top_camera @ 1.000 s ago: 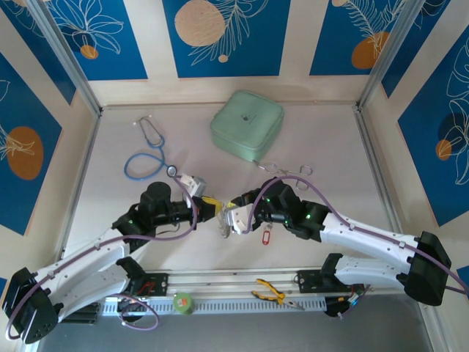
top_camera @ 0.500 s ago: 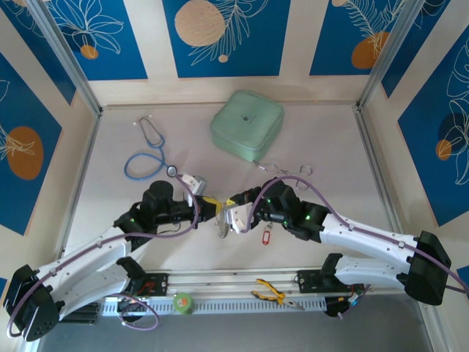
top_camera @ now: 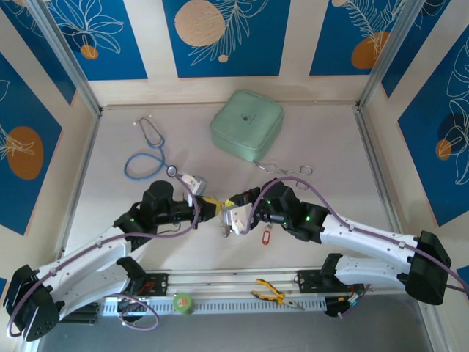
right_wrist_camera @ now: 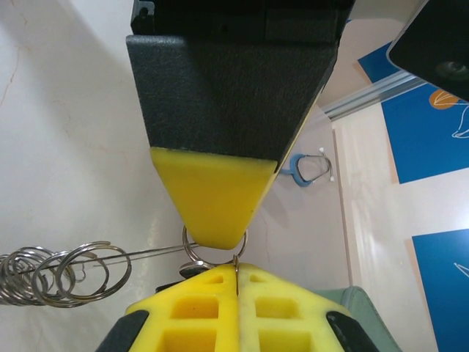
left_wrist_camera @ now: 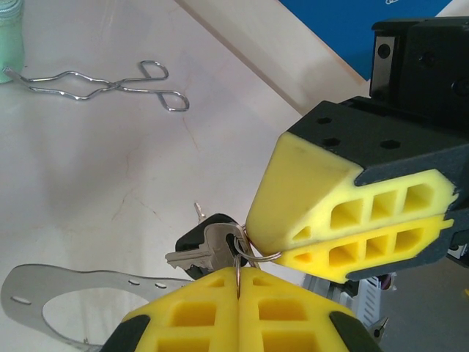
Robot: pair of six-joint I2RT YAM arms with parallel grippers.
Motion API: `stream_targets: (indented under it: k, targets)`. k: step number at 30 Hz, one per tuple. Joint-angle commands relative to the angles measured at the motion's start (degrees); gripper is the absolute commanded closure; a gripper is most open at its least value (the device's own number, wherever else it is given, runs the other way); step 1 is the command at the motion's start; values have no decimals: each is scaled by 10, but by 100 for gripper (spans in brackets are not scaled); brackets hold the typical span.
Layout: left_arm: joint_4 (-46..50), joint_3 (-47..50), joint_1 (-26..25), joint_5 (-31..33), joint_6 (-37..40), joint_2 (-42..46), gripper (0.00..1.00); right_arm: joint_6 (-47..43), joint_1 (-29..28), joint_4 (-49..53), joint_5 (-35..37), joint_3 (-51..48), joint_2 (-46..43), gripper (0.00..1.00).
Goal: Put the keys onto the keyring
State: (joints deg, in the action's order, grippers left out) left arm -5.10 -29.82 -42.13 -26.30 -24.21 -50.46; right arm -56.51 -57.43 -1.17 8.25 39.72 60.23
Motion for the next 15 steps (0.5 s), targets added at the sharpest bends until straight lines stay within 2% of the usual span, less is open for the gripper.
stream_targets:
  k: [1,15]
  targets:
    - [-19,-23,4,-1,-9,0,100,1,-6,-26,15,-7,3,100]
    - [-23,-23,4,1,-10,3,100,-8,-9,3,7,-10,2,100]
